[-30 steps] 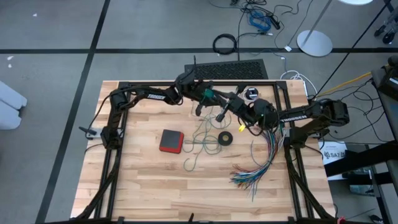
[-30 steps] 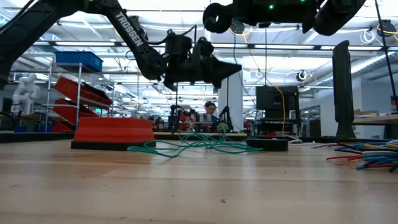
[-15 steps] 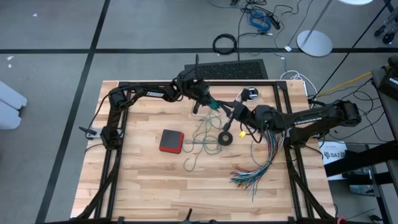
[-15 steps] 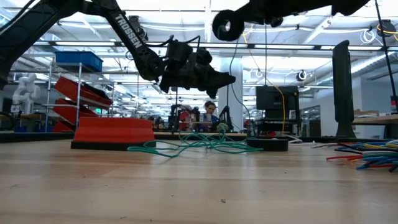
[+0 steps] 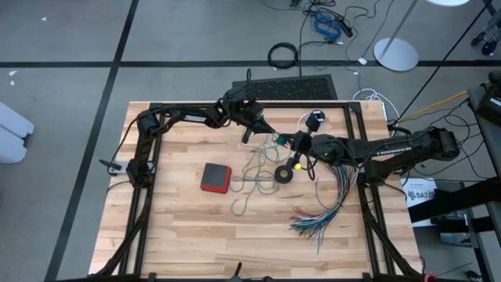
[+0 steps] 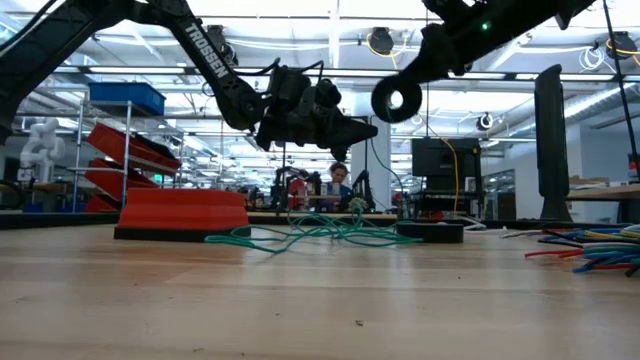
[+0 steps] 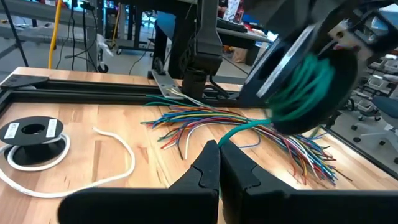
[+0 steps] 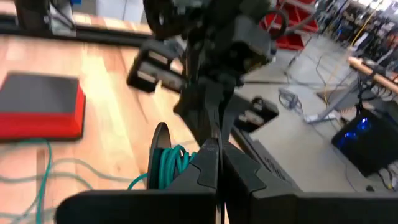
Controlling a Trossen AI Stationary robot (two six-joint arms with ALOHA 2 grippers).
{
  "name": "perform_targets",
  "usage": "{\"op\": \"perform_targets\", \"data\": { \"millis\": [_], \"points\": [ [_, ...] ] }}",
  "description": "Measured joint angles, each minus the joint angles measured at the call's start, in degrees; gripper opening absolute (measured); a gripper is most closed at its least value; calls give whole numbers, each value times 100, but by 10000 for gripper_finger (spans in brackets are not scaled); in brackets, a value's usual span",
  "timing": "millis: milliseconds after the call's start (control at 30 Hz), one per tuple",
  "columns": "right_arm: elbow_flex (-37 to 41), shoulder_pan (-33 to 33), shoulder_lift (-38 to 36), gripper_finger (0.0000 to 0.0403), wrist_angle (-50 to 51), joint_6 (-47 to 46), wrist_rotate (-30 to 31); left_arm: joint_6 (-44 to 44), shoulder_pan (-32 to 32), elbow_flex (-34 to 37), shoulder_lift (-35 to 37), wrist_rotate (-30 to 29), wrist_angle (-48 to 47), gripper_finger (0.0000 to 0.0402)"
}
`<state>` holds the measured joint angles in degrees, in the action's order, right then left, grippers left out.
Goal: Coiling cords
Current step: Coil the green wire cable on the spool
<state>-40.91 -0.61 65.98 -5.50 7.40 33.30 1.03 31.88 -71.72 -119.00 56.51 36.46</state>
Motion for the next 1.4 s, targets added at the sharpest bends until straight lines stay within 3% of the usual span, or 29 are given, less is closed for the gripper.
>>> {"op": "perform_targets", "data": {
  "millis": [367,667,900,1267,1400],
  "points": [
    [-4,-209,0,0,899,51,136,14,-62,0,0,-116,-230,0],
    [-4,-467,169,0,1059,513,139,184,-217,0,0,-282,-277,0],
    [-4,-540,418,0,1021,922,283,789,-313,-192,-7,-372,-257,0],
    [-7,-547,897,0,-63,1370,1483,2102,-507,-478,-7,-677,-242,0],
    [-7,-595,950,0,-714,1431,1533,2643,-585,-479,-7,-972,-102,0]
  ]
}}
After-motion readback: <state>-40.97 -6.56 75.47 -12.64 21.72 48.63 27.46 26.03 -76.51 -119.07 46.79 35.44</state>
